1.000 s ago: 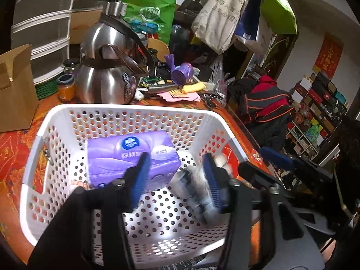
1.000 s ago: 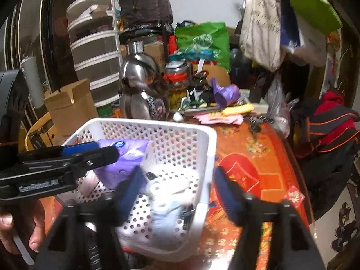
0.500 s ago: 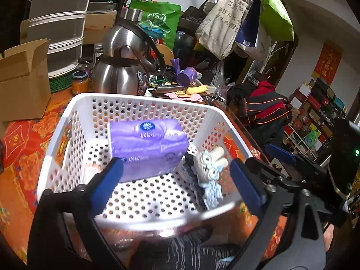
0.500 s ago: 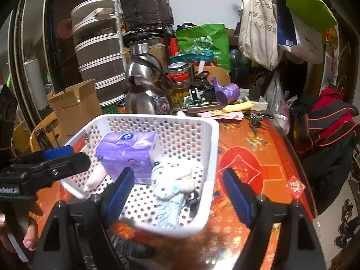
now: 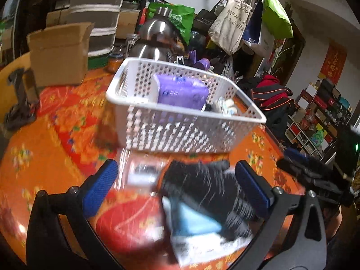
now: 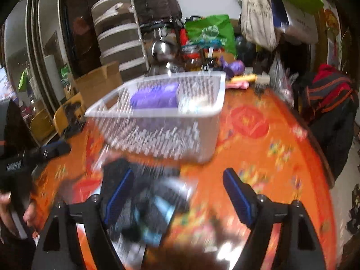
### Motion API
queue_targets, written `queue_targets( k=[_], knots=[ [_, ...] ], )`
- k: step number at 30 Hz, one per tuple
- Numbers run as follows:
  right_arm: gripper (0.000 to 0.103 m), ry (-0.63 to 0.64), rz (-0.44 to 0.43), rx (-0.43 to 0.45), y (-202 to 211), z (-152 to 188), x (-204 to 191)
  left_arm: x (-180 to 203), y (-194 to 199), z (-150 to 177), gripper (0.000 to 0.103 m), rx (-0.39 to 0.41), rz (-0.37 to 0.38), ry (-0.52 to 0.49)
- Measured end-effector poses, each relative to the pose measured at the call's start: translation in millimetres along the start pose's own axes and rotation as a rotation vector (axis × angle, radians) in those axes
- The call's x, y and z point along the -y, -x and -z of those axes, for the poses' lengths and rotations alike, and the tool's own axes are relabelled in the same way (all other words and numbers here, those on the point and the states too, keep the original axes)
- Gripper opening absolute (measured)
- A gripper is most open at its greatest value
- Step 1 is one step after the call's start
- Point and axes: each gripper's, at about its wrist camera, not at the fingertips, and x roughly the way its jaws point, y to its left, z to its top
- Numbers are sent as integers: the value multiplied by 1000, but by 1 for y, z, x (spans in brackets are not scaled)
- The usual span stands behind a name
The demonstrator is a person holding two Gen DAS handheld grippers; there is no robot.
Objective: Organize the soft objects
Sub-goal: 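Move both tools back toward the grey gloves on the table, then close the left tool on the grey knit gloves while the right tool grips them too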
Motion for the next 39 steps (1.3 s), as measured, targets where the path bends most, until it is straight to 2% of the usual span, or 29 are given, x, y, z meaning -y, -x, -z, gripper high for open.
queue_targets(
  k=[3, 5, 7, 10, 14, 17, 19, 24, 27, 32, 39],
  knots=[
    [81, 30, -8, 15, 2, 22, -10, -13, -9, 19, 103, -26, 29, 22],
    [76, 30, -11, 22, 2, 31, -13, -17, -24, 27, 103, -63, 32, 23],
    [62, 18, -34, 11, -1, 36, -13, -15, -36, 32, 103, -80, 44, 20],
    [49, 24, -53, -7, -8, 41, -16, -10, -50, 39, 100, -100, 62, 22],
    [38, 35, -71, -27, -16, 42, -20, 0, -65, 47, 85, -124, 62, 10],
    [34, 40, -70, -18, -17, 41, -22, 8, -77, 49, 78, -143, 37, -17],
    [27, 49, -55, -12, -17, 40, -24, 8, -85, 50, 71, -156, 44, -18],
    [20, 50, -60, -11, -18, 39, -25, 16, -87, 52, 33, -153, 100, -26],
    [16, 65, -48, -3, -16, 38, -28, 24, -83, 55, 27, -128, 82, -62],
    [10, 89, -28, 14, -13, 37, -34, 24, -77, 55, 16, -97, 77, -55],
    [8, 111, -16, 54, -6, 35, -38, 30, -59, 52, 12, -20, 78, -84]
  ],
)
